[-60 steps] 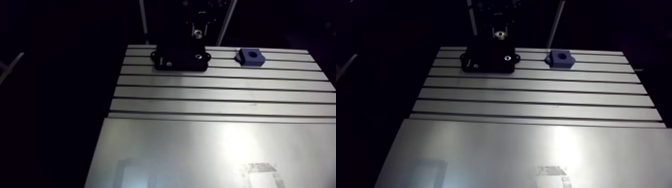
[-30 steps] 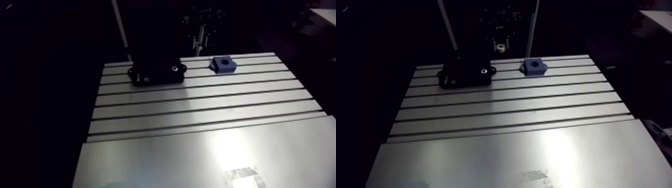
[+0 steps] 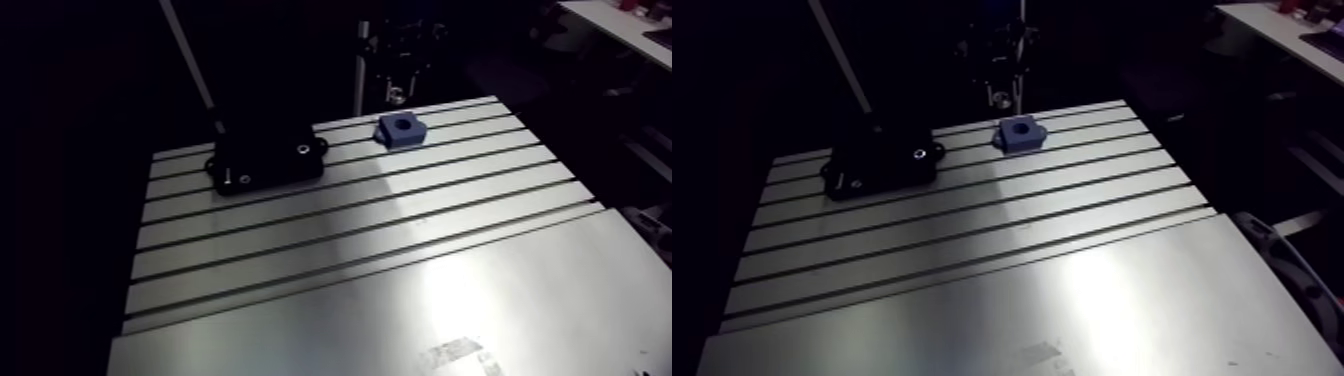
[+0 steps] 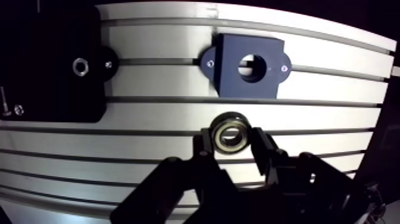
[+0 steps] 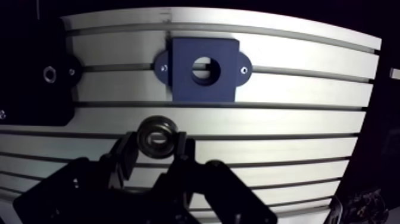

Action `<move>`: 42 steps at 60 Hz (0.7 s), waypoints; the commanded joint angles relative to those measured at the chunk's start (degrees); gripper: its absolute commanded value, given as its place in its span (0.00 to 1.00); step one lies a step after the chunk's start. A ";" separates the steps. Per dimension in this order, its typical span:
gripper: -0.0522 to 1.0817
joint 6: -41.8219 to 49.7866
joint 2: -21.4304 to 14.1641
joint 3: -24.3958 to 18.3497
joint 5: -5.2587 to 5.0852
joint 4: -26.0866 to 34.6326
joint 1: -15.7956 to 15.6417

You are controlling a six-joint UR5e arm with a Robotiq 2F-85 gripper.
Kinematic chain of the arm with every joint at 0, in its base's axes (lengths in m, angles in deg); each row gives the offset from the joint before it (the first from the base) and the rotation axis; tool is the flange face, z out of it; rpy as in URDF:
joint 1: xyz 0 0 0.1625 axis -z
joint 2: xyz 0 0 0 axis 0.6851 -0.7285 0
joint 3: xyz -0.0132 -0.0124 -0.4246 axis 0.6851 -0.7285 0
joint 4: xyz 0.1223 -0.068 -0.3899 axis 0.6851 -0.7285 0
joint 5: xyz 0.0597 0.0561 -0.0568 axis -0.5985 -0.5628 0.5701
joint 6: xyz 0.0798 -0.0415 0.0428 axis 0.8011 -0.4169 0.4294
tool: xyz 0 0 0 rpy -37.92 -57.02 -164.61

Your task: Pick up the bearing and press it into the housing until flush.

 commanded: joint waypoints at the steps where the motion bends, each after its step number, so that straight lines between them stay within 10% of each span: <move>1: 0.68 -0.95 1.43 -0.69 0.01 -0.45 1.52; 42: 0.69 -0.99 6.66 -2.72 0.19 -3.72 2.66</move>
